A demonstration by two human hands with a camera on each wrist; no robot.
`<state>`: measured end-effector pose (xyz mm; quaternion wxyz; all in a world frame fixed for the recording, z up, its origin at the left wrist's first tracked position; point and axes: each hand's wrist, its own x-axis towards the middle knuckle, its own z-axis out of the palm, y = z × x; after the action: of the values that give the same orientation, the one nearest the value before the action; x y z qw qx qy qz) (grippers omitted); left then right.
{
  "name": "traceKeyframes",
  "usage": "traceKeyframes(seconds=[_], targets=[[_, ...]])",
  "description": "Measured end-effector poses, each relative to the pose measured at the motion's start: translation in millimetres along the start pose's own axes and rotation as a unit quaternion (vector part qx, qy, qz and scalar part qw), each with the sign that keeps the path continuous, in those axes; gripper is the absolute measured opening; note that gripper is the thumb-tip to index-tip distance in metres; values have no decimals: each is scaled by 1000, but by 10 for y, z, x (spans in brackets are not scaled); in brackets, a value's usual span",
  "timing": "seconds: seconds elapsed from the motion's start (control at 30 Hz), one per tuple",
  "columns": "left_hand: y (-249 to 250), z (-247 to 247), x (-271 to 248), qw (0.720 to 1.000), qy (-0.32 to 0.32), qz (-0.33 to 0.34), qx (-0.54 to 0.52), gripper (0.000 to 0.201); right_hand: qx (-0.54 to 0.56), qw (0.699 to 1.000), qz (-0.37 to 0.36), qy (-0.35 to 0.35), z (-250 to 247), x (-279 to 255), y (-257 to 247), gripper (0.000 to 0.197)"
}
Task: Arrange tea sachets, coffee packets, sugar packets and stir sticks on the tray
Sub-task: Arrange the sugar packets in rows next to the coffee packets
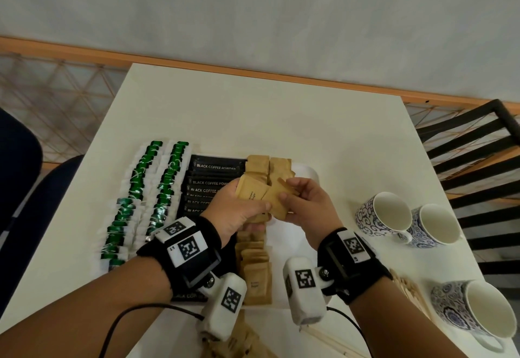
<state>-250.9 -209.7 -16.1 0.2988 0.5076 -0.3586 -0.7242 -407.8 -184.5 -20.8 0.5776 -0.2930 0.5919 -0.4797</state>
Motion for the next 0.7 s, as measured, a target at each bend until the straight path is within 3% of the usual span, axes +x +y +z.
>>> traceKeyframes(seconds=[0.07,0.17,0.27,0.33,0.4,0.5,0.7], targets=[[5,-2,12,1000,12,4,5,34,-30,999,-8,-8,-10,-16,41,29],[26,-25,36,1000,25,14,7,35,-164,984,-39,-48,-45,-62,52,35],[24,-44,54,999,30,16,14,30,-342,936,-51,-71,-104,-94,29,19],[25,-43,61,999,34,11,4,22,-402,912,-57,-52,-161,-80,25,13],[39,-48,73,999,38,-6,-17,15,-387,920,-60,-2,-242,-38,48,4],[56,-81,83,998,23,-34,-51,27,-314,946,-46,70,-317,43,114,10],[11,-102,88,998,20,-27,-54,31,-344,934,3,98,-303,204,181,14]])
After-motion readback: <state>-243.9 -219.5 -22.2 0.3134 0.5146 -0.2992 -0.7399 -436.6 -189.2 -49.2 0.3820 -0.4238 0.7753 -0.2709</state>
